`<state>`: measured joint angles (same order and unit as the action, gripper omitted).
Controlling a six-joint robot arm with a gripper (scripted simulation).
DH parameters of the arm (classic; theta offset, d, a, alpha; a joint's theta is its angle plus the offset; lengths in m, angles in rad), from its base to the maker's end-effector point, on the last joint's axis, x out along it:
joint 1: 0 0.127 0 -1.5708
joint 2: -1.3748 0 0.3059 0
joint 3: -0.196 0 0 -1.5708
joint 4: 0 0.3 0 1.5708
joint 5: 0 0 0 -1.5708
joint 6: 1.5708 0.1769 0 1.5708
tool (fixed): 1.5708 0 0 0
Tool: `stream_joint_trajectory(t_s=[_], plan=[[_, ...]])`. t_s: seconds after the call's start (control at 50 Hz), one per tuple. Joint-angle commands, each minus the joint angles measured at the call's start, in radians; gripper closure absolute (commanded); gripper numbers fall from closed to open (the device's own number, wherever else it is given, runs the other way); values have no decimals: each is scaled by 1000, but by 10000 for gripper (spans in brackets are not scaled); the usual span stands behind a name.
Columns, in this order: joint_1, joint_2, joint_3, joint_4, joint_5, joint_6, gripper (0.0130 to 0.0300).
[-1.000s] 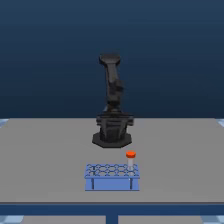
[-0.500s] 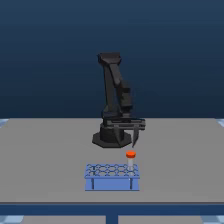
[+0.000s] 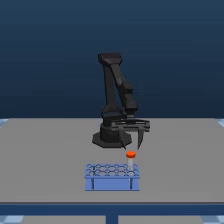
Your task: Pick up the centrifuge tube on the rack
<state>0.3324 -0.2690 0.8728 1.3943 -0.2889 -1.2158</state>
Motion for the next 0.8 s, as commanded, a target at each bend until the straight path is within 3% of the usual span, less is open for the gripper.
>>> stream_joint_trajectory(t_s=[0.02,0.8], plan=[[1,1,2,-13,-1,13,130],[-3,44,42,-275,-28,287,130]])
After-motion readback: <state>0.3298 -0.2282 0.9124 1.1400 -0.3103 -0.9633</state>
